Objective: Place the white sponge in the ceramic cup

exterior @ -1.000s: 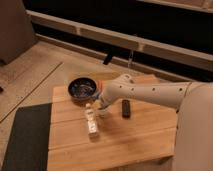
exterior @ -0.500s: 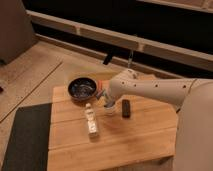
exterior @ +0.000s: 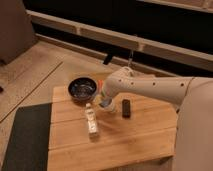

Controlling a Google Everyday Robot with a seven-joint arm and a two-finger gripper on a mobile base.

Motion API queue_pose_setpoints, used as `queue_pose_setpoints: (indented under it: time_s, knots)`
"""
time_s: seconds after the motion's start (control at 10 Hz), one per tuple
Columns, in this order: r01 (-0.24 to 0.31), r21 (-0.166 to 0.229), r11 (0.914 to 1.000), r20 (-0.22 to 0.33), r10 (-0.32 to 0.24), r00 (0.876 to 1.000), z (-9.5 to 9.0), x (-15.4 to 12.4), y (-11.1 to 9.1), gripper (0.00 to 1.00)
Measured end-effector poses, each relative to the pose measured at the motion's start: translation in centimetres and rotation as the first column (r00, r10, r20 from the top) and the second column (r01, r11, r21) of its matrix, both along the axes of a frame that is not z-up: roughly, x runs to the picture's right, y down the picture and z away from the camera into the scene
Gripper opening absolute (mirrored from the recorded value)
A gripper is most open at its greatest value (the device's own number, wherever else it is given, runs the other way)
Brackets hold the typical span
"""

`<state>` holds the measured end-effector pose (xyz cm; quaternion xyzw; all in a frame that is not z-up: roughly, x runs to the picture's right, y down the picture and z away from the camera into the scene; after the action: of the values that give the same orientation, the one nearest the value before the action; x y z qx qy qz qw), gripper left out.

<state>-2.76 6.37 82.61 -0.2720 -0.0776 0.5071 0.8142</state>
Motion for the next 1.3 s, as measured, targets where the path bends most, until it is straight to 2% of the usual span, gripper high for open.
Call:
queue_pose_setpoints:
  time_s: [0.2, 0.3, 0.7, 1.1, 1.3]
  knots:
    - [-0.028, -0.006, 0.9996, 0.049, 0.028, 0.998, 0.3, -0.3, 0.6, 0.60]
    - [-0.028, -0.019, 0.9994, 0.056, 0.029, 0.998, 0.5, 0.1, 1.2, 0.60]
    - [-0.031, -0.048, 0.9984, 0.038, 0.032, 0.999, 1.3, 2.6, 2.0, 0.60]
    - [-0.033, -0.051, 0.9981, 0.019, 0.034, 0.999, 1.5, 3.5, 1.8, 0.60]
    - [-0.056, -0.054, 0.9970, 0.013, 0.056, 0.998, 1.6, 4.2, 1.7, 0.60]
